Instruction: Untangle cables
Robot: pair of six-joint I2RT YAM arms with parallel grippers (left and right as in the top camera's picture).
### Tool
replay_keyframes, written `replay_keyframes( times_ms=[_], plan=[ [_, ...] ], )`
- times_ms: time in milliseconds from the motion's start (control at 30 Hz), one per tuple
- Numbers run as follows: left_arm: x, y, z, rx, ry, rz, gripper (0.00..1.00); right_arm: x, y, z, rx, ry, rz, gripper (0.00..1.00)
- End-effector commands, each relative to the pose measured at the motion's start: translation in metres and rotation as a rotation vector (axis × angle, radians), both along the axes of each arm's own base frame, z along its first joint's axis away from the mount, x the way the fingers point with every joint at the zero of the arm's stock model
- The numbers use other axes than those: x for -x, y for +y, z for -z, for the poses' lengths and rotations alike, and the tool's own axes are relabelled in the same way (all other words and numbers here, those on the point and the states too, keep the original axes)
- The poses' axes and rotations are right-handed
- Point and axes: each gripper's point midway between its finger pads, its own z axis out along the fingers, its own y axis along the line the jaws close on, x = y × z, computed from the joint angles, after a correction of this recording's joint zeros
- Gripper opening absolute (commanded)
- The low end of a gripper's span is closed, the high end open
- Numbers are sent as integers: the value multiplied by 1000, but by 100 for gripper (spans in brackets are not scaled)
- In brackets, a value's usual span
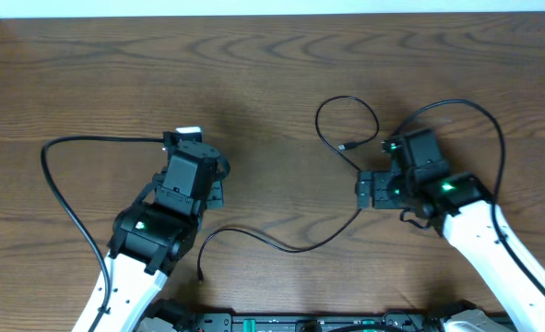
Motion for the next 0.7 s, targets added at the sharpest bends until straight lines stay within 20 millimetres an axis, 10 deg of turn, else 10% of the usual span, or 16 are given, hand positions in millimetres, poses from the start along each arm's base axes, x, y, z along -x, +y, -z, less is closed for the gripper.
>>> replay_keyframes(
  times_ms=[0,667],
  plan=[
    [4,-1,12,34,18,-22,38,-1,-1,11,50,16,50,99],
    [5,-28,44,109,52,122,39,-10,10,58,107,80,222,96]
  ],
)
